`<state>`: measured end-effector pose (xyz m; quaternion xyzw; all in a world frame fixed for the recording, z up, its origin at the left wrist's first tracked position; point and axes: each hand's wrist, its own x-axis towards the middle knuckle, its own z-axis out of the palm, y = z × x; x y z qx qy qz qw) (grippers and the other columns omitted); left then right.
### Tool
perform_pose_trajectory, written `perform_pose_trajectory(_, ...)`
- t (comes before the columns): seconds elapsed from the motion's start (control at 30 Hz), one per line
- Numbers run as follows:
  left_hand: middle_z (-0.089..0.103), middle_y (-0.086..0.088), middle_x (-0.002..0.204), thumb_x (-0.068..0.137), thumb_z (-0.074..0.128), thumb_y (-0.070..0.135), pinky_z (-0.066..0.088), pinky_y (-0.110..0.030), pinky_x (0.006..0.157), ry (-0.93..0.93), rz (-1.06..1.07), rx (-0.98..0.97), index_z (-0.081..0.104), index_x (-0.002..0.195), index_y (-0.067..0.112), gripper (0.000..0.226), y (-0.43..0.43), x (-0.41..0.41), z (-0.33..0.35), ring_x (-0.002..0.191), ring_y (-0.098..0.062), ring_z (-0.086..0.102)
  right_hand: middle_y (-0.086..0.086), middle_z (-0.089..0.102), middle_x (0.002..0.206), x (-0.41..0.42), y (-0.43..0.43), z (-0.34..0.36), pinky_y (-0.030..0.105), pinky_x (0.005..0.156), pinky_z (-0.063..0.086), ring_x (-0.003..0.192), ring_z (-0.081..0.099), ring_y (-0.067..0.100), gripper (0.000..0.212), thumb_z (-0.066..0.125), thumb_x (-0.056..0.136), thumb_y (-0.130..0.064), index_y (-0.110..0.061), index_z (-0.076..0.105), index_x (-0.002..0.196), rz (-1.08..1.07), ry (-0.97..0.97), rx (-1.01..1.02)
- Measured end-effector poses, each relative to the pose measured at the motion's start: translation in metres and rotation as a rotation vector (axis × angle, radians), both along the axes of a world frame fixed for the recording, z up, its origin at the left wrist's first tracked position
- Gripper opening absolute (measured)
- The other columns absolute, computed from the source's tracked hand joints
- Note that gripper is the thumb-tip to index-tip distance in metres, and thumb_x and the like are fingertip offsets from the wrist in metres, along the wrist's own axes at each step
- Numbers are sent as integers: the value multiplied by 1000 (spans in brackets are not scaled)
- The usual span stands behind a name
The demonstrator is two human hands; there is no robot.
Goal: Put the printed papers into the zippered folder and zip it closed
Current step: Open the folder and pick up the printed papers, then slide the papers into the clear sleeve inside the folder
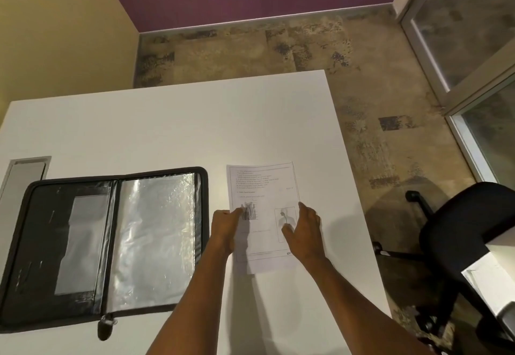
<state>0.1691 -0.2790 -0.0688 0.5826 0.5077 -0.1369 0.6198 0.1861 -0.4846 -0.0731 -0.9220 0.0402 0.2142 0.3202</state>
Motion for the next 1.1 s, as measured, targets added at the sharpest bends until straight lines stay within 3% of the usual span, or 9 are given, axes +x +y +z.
perform_pose_trajectory(0.07,37,-5,60,91,74,10,25,-22,48,19,31,-19,38,59,20,49,8,-3,-2,46,-16,33,14,42,154,0,-1,2,42,119,36,143,36,31,67,63,96,-23,-6,34,153,9,-8,-8)
perform_pose_trajectory(0.23,60,-10,58,90,75,1,41,-24,45,-11,-26,-39,69,60,16,34,19,-16,0,42,-19,51,13,43,153,-3,-2,4,40,118,36,142,38,30,65,64,96,-25,-6,36,152,30,-14,-12)
perform_pose_trajectory(0.37,81,-17,89,93,74,2,60,-33,59,-128,-30,-68,80,94,8,9,23,-28,6,66,-27,75,14,43,153,3,-8,3,41,119,35,143,39,31,71,69,93,-30,-7,38,153,14,30,44)
perform_pose_trajectory(0.47,79,-21,106,90,77,3,62,-32,63,-229,-18,-187,79,107,5,17,35,-37,17,78,-25,79,12,47,152,18,-13,12,47,116,42,139,48,28,77,77,90,-30,-11,39,154,-207,120,275)
perform_pose_trajectory(0.53,75,-25,118,84,82,10,59,-41,83,-269,-45,-266,76,116,2,34,43,-41,26,95,-33,73,7,57,148,28,-18,24,46,113,47,131,59,23,77,78,90,-24,-13,38,155,-309,212,557)
perform_pose_trajectory(0.63,72,-25,125,82,81,16,43,-56,101,-341,-100,-328,75,122,3,42,56,-43,39,113,-42,63,5,70,135,37,-27,48,35,102,56,120,69,20,54,72,95,-23,-17,53,144,-247,432,888)
perform_pose_trajectory(0.7,72,-24,126,84,80,15,54,-48,100,-388,-126,-343,75,122,5,40,60,-41,49,112,-40,70,7,75,125,38,-27,65,29,90,60,114,72,21,38,69,94,-24,-17,63,132,-207,548,993)
perform_pose_trajectory(0.93,72,-18,131,88,79,6,57,-50,102,-549,-233,-324,69,131,9,44,61,-26,75,118,-35,71,-25,78,97,34,-15,97,6,68,54,90,73,-8,19,67,98,-14,-30,67,109,-136,370,863)
perform_pose_trajectory(1.1,73,-8,131,80,90,14,57,-42,103,-627,-261,-246,66,135,19,60,39,-15,85,123,-26,69,-19,73,107,25,-4,101,21,84,57,95,73,2,17,69,97,-28,-37,64,111,-113,189,736)
